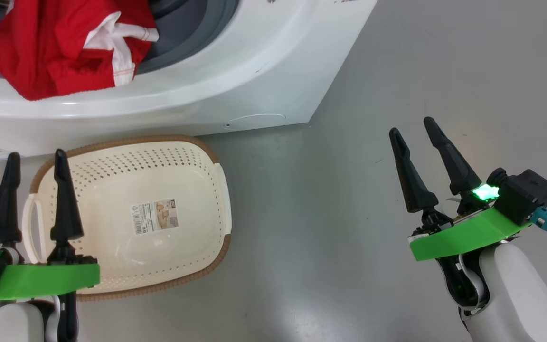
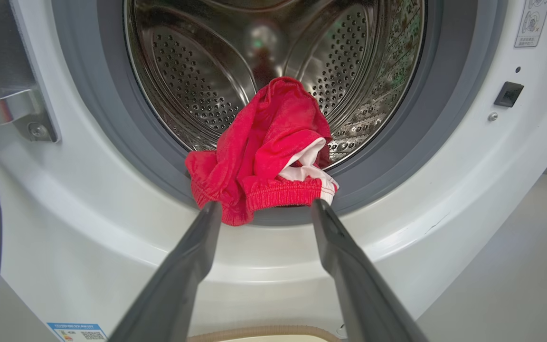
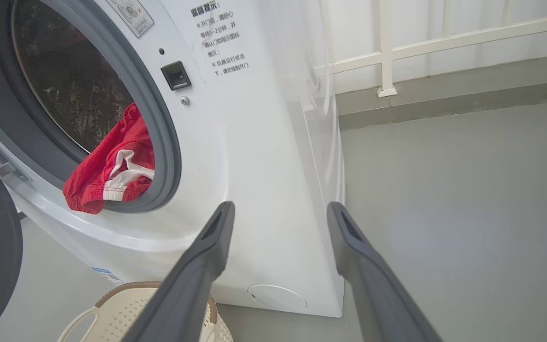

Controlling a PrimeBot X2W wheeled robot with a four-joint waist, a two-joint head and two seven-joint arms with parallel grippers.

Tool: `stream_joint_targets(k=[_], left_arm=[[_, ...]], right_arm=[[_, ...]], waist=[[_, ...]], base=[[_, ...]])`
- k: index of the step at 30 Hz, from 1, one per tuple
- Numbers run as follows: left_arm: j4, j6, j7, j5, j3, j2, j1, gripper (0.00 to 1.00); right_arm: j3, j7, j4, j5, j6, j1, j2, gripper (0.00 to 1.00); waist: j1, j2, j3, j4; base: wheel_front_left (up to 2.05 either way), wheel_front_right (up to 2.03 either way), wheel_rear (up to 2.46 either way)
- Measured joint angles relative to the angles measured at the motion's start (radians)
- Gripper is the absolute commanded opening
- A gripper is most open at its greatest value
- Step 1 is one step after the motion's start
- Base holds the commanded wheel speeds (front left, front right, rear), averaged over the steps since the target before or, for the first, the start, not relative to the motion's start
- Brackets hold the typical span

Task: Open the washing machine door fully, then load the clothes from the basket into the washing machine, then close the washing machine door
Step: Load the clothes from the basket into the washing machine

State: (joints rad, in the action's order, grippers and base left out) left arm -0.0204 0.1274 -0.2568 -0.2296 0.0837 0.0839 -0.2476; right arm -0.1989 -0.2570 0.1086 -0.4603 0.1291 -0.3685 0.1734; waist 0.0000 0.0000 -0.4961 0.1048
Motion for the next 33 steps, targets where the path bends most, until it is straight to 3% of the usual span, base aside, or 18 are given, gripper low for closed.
stream_joint_targets(k=[7, 15, 33], left_arm=[[-0.025, 0.000, 0.000, 0.000, -0.002, 0.005, -0.001, 1.00], [-0.119, 0.000, 0.000, -0.014, -0.027, 0.050, -0.040, 1.00], [-0.557, 0.000, 0.000, -0.104, -0.110, 0.161, -0.327, 1.00]], right_arm=[[-0.001, 0.000, 0.002, 0.000, 0.000, 0.000, -0.001, 1.00], [-0.004, 0.000, 0.005, 0.000, 0.000, -0.001, -0.010, 1.00], [-0.014, 0.000, 0.007, -0.001, 0.000, -0.002, -0.023, 1.00]], waist=[[0.0000, 0.0000, 0.001, 0.004], [0.0000, 0.0000, 0.003, 0.016], [0.0000, 0.0000, -0.006, 0.067]], base=[[0.00, 0.00, 0.00], [0.00, 0.00, 0.00], [0.00, 0.00, 0.00]])
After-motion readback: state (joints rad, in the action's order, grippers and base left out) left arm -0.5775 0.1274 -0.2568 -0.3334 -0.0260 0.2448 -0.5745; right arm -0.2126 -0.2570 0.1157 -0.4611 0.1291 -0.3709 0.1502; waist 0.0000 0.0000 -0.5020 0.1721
